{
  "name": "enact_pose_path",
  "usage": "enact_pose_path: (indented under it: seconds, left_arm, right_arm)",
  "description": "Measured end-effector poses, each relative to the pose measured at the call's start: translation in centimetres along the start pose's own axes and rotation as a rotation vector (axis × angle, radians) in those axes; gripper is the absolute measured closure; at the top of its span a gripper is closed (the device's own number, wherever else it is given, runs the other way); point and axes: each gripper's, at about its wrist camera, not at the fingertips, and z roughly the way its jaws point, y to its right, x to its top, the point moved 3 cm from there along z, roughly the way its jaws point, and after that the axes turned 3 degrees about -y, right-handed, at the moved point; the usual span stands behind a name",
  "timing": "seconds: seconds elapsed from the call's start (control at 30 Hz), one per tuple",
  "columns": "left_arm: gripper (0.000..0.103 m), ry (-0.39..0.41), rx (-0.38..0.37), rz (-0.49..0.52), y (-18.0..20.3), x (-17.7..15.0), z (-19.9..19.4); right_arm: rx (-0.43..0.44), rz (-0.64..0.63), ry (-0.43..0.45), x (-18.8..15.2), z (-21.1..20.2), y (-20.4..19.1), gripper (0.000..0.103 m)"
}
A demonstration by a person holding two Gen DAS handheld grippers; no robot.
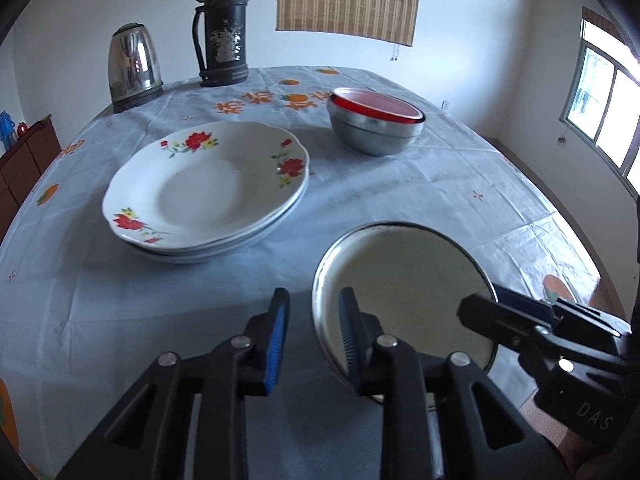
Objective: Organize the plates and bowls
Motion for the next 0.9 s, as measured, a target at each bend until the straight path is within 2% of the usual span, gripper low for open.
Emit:
enact_pose_path:
  seconds: [0.13, 0.2, 0.37, 0.9]
  left_arm:
    - [0.085, -0.026, -0.029, -0.003, 0.64, -0.23, 0.57]
    - [0.085, -0.023, -0.012, -0.001, 0.82, -0.28, 0.67]
    - [0.088, -0.022, -0.026, -0.025, 0.50, -0.28, 0.72]
    - [0.089, -0.026, 0.001, -0.003, 1.06, -0.29, 0.66]
  right_arm:
    - [-0.013, -0.011, -0.007, 0.16, 0.33, -0.37, 0.082]
    - [-0.017, -0.006, -0.008, 0.29, 0.44, -0.30, 0.083]
    - [-0.022, -0.006, -0.005, 0.32, 0.48, -0.26, 0.084]
    - [-0.047, 0.002, -0.007, 0.14, 0.15, -0.21, 0.086]
